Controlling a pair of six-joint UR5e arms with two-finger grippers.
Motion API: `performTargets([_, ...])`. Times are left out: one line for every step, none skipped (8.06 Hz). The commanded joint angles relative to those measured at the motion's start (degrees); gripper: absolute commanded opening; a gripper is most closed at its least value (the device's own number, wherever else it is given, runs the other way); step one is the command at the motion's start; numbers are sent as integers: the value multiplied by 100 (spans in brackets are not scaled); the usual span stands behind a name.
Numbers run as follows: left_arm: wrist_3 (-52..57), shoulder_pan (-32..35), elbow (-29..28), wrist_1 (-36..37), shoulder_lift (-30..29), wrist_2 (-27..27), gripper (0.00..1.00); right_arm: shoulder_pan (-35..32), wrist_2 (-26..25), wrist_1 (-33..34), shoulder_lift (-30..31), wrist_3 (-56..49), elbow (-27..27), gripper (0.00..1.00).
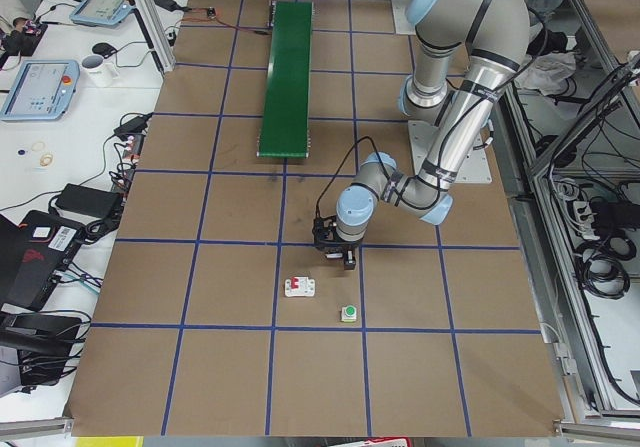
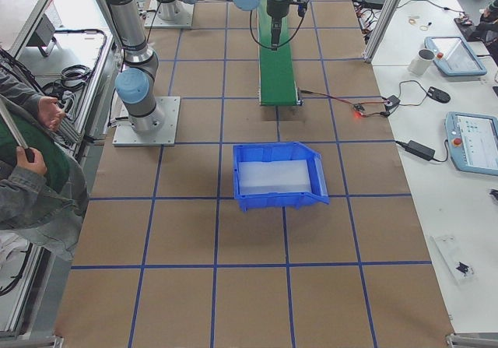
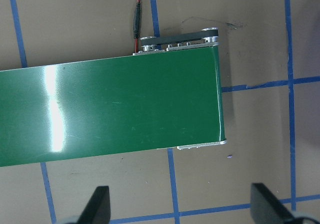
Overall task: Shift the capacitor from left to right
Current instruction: 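Close the left gripper on the brown capacitor and lift it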
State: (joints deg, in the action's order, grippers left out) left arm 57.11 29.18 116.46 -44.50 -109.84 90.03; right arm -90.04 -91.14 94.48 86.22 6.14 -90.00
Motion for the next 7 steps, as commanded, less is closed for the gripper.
performTargets([-102,0,-307,-6,33,23,91,4,0,-8,0,1,0,100])
performTargets([-147,0,-308,-6,24,23,89,4,0,1,0,1,0,100])
performTargets([-295,9,-308,2,-37,-55,81,4,0,1,0,1,0,100])
performTargets([-445,26,-308,3,-37,-64,83,4,0,1,0,1,0,100])
performTargets([-507,27,-308,3,-46,-169,84,4,0,-8,0,1,0,100])
performTargets([-647,35,-308,11,-46,-344,87,4,0,1,0,1,0,100])
performTargets([-727,79,-299,11,-46,-354,88,4,0,-8,0,1,0,100])
